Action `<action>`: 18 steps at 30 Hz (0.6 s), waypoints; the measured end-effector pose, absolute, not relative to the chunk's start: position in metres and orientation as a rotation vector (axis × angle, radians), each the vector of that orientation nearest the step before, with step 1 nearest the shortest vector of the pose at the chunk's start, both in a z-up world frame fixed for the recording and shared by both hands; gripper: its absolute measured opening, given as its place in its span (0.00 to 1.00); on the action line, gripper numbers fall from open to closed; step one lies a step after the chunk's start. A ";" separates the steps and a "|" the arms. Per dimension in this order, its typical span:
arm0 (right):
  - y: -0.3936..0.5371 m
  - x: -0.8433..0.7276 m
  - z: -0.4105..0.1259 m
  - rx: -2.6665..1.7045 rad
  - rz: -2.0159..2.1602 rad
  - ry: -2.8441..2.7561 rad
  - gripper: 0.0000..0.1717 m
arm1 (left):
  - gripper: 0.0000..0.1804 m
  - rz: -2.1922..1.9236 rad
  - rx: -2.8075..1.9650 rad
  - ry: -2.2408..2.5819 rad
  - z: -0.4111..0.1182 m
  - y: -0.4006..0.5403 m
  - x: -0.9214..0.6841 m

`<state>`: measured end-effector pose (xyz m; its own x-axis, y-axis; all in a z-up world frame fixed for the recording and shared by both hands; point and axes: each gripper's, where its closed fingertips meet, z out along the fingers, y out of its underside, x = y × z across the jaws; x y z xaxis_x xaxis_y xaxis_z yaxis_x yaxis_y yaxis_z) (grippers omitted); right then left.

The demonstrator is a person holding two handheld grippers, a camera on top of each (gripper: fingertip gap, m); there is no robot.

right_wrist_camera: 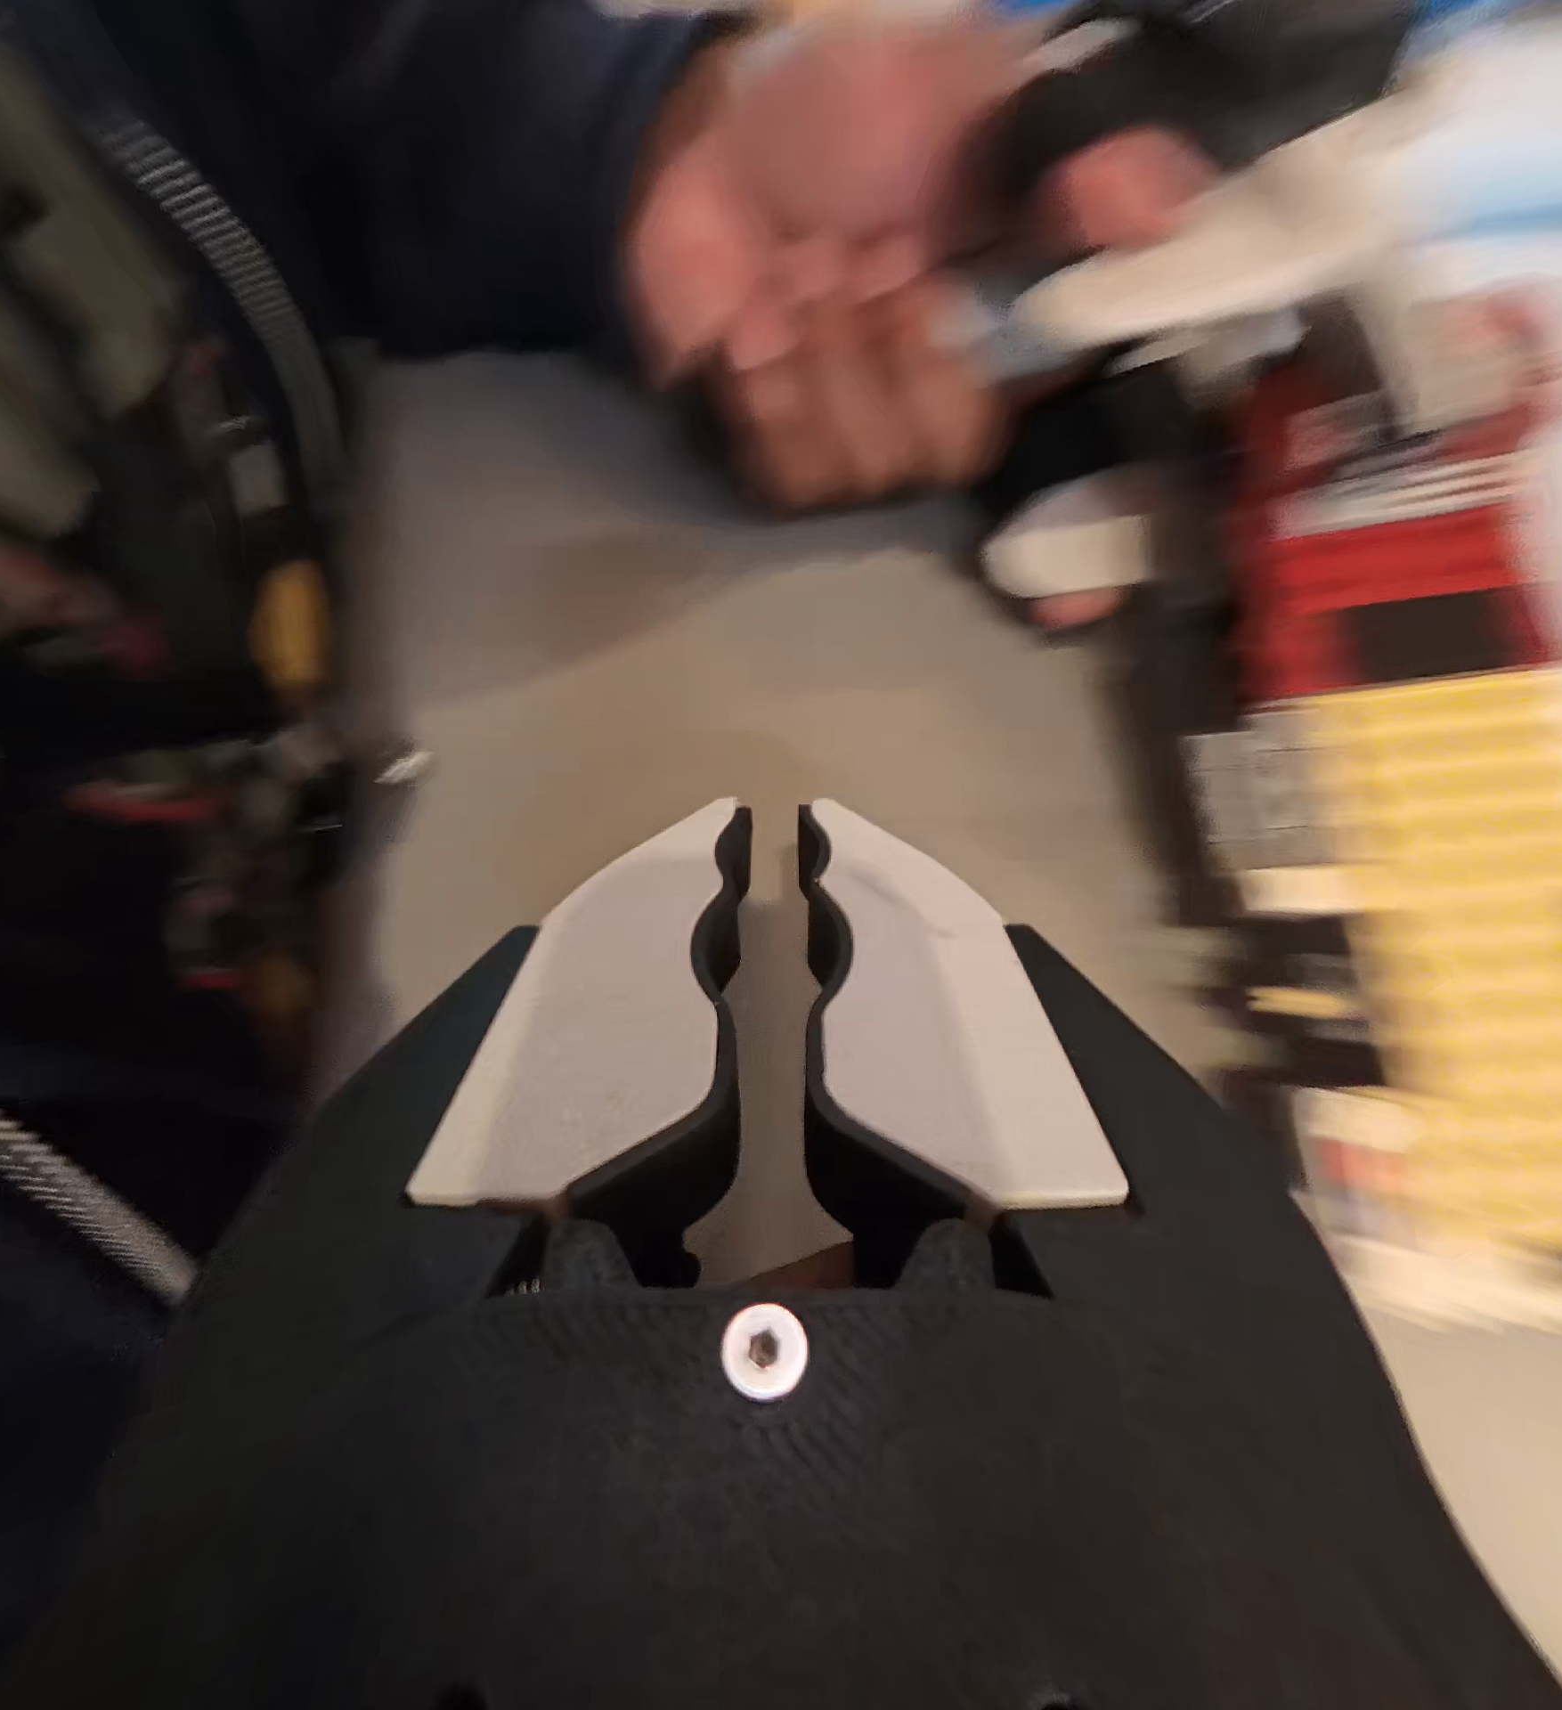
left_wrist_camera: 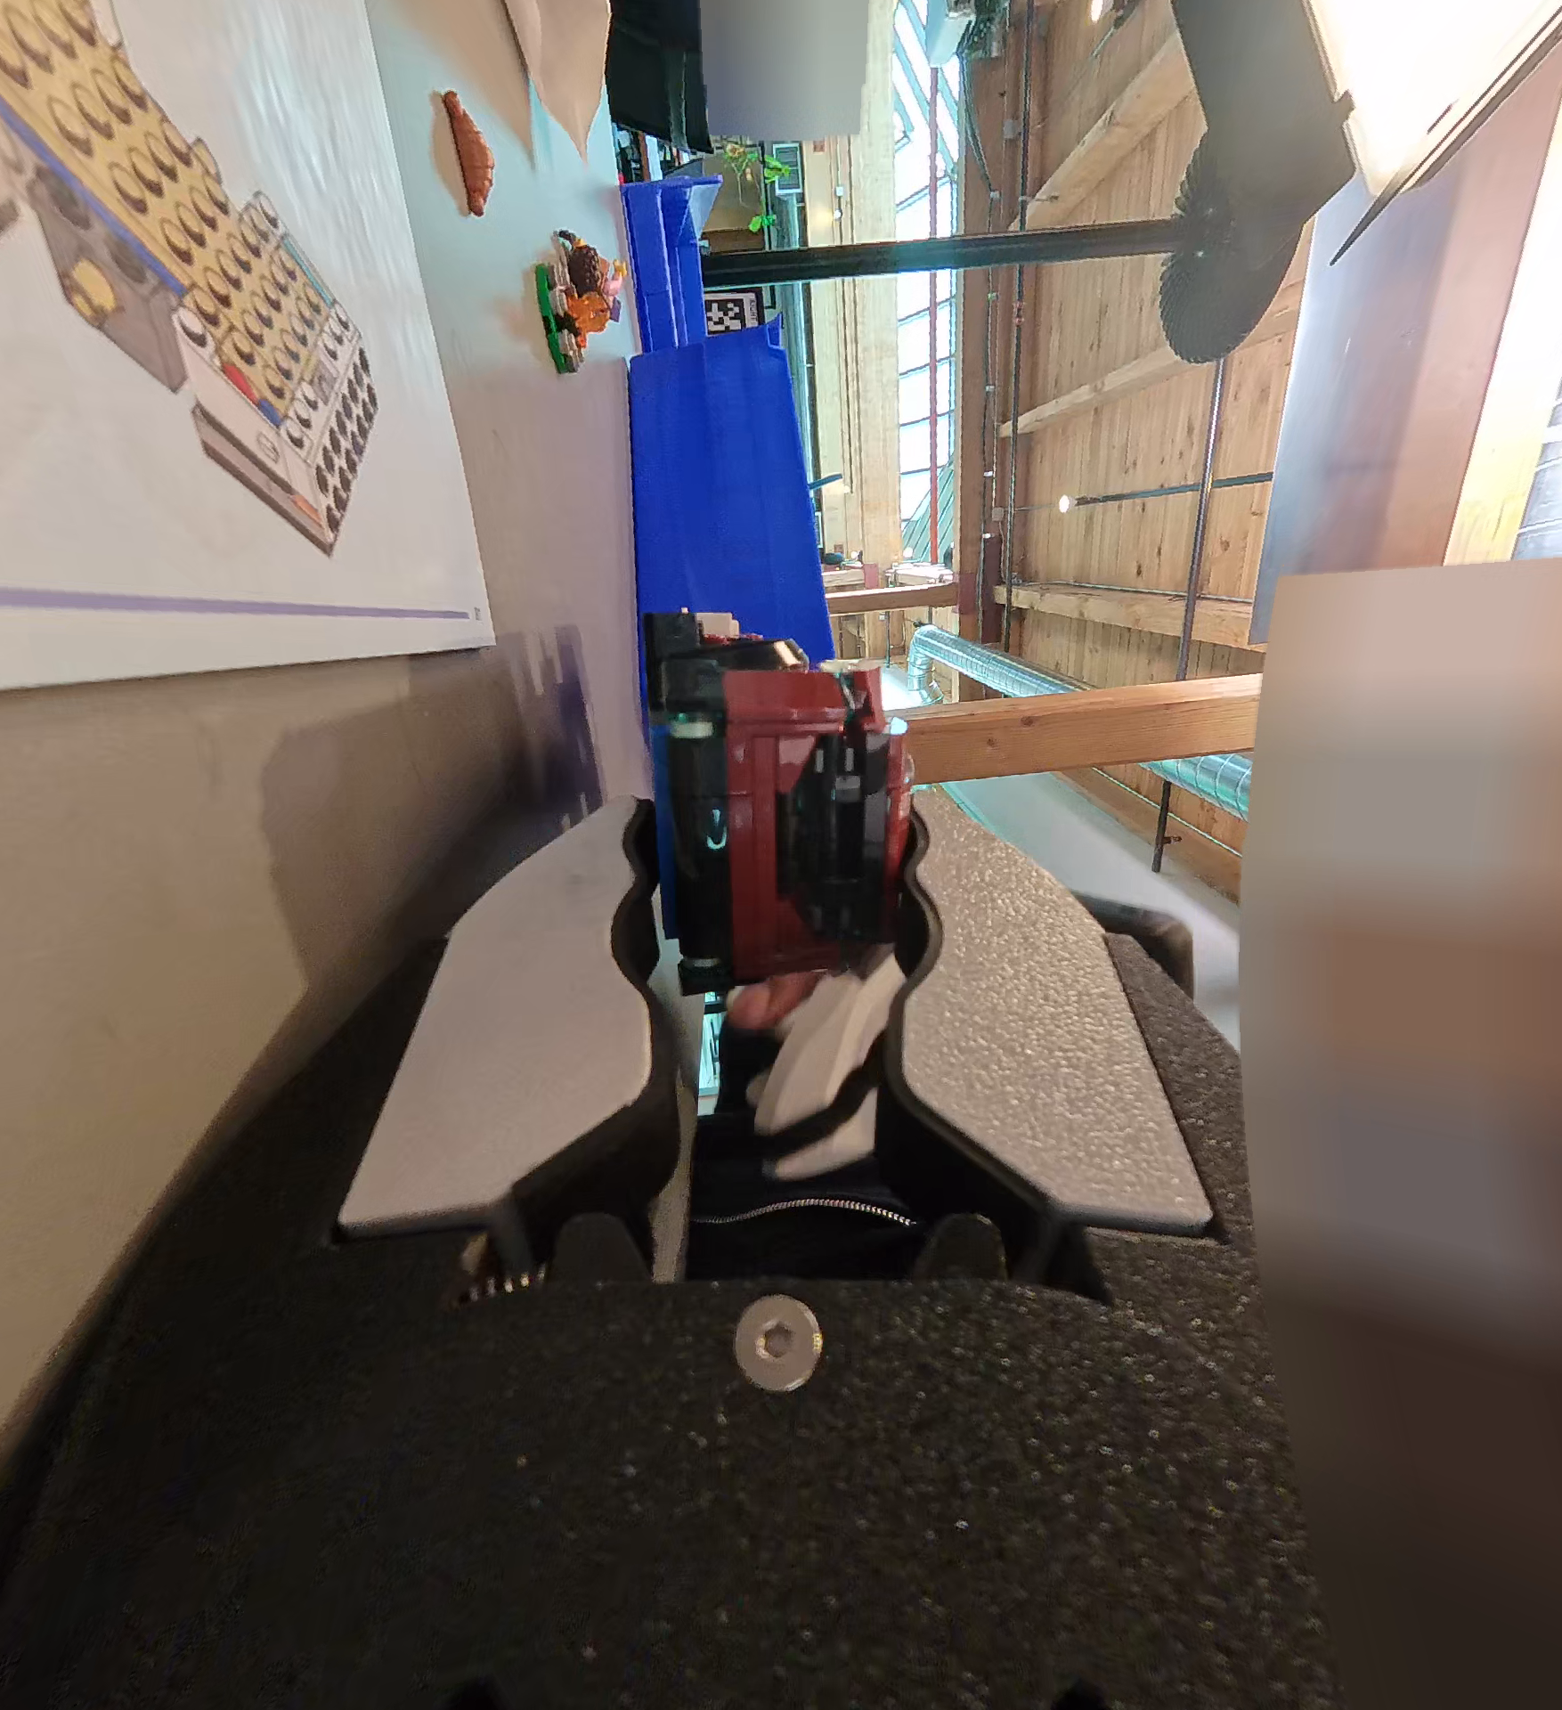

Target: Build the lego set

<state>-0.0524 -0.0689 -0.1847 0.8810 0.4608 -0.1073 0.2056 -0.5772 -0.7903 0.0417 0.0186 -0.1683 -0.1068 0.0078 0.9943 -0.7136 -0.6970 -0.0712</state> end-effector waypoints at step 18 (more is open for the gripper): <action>-0.098 -0.166 -0.223 -2.293 0.373 -0.695 0.04 | 0.27 1.869 1.695 -0.876 -0.170 0.014 0.039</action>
